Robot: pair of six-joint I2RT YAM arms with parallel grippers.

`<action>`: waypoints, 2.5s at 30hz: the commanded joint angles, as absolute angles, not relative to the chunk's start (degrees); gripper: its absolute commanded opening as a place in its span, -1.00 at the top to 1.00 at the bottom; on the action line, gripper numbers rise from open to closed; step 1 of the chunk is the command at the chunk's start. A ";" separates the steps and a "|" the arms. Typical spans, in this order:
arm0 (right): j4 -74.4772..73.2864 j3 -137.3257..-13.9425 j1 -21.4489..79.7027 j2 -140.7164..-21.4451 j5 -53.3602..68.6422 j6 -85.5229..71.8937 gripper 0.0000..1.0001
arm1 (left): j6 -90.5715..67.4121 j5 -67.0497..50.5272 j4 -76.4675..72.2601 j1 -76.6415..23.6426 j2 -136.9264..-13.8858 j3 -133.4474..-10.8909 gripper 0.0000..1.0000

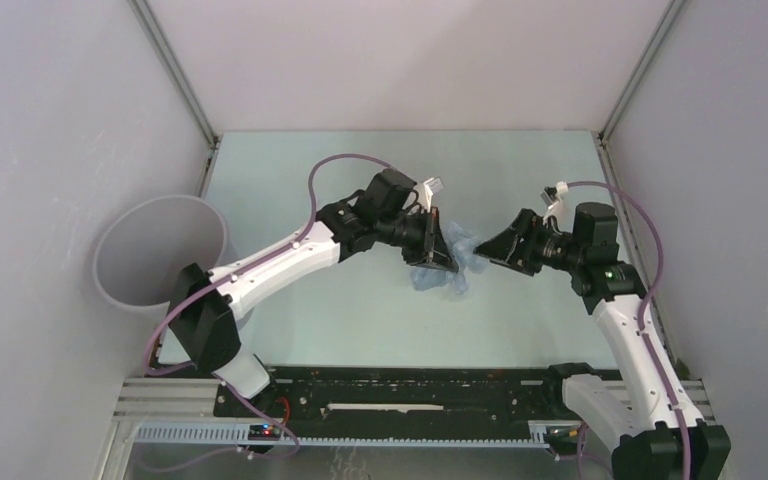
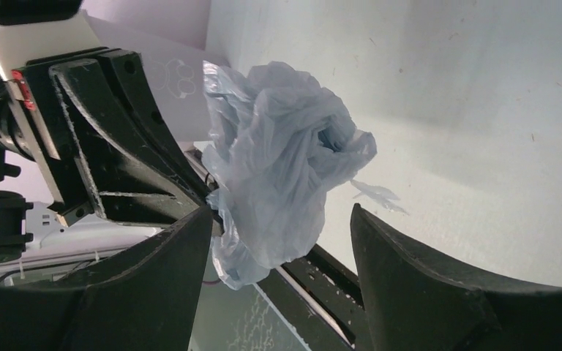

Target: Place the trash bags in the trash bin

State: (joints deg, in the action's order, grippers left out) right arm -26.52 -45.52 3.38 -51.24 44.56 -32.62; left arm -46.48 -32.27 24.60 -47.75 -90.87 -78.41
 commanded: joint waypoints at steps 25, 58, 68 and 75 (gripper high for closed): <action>-32.63 -47.61 6.93 -52.83 42.04 -27.49 0.90 | -34.41 -20.99 36.41 -48.54 -84.44 -81.86 0.94; -62.06 -62.29 0.40 -58.33 13.82 -17.75 0.93 | -38.93 -7.08 36.47 -34.42 -63.88 -64.63 1.00; -61.83 -63.56 0.43 -60.94 5.12 -15.53 0.83 | -41.30 -13.03 35.05 -30.11 -61.57 -61.22 0.99; -60.47 -65.57 2.14 -59.75 12.05 -18.80 -0.57 | -45.42 -17.64 28.03 -29.71 -62.79 -59.85 0.99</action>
